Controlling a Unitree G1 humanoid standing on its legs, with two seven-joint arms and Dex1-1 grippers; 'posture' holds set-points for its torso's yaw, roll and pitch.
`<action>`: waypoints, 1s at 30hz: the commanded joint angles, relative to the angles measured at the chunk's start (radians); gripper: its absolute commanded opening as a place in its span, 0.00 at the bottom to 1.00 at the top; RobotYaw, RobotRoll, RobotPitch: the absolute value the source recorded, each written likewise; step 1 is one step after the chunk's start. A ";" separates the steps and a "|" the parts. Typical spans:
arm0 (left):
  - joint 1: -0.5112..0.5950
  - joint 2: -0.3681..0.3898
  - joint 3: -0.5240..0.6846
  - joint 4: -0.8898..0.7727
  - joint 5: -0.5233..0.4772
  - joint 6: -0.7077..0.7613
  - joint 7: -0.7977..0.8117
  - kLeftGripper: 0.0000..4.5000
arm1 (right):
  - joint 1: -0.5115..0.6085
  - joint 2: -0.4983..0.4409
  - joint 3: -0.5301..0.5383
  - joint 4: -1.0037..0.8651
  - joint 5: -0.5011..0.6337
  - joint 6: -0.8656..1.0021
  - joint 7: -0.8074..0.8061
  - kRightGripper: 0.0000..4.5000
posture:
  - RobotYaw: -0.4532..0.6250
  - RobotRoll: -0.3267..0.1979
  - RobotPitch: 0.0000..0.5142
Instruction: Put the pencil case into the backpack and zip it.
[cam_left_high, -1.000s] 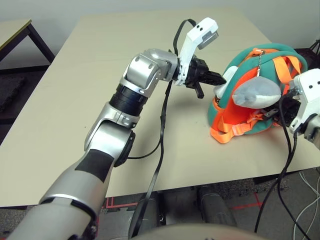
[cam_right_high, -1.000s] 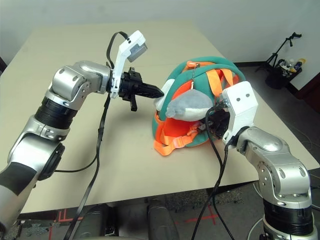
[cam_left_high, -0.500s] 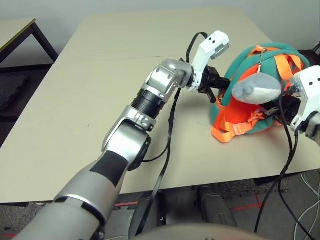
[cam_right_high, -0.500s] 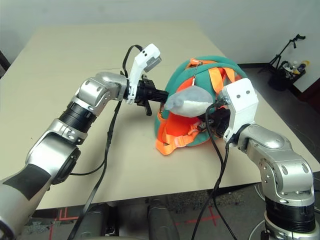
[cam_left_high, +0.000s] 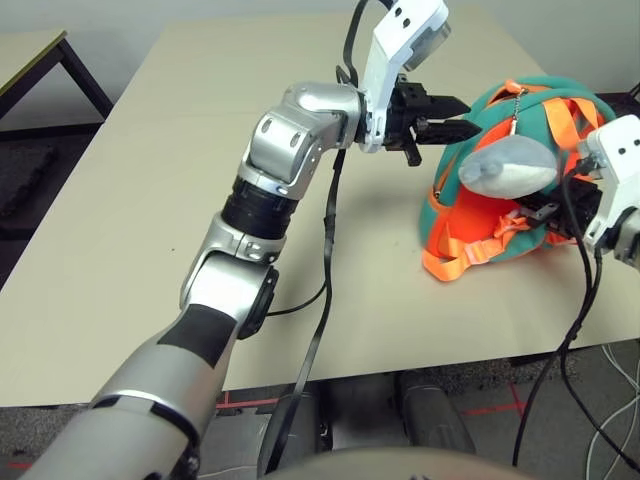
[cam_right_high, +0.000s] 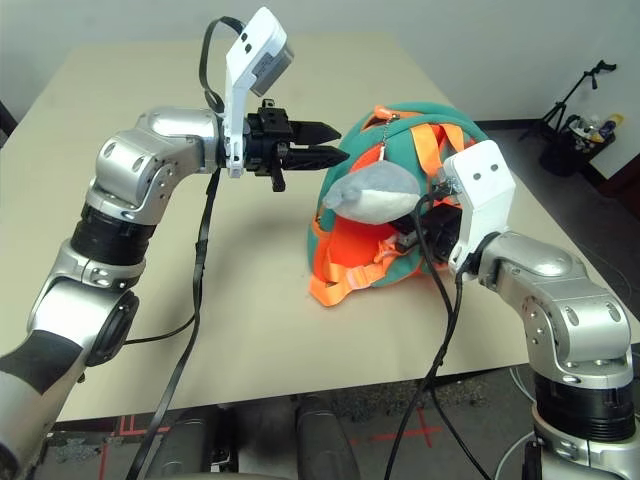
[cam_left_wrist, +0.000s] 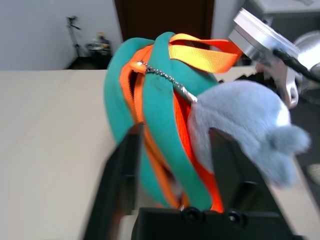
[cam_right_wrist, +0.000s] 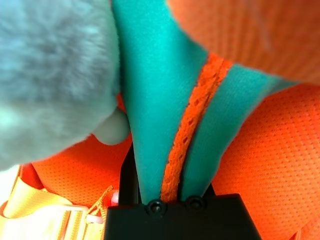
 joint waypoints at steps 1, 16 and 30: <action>0.051 0.034 -0.044 -0.100 0.011 -0.031 -0.013 0.90 | -0.012 -0.008 0.040 0.049 -0.019 -0.030 0.028 0.02 | 0.46 0.62 0.24; 0.101 -0.027 -0.154 -0.117 0.022 -0.086 0.015 1.00 | -0.008 0.005 0.039 0.061 -0.037 -0.054 0.041 0.02 | 0.42 0.62 0.21; 0.119 -0.105 -0.166 0.011 0.094 -0.178 0.076 1.00 | -0.003 0.026 0.020 -0.001 -0.022 -0.008 -0.005 0.02 | 0.39 0.62 0.21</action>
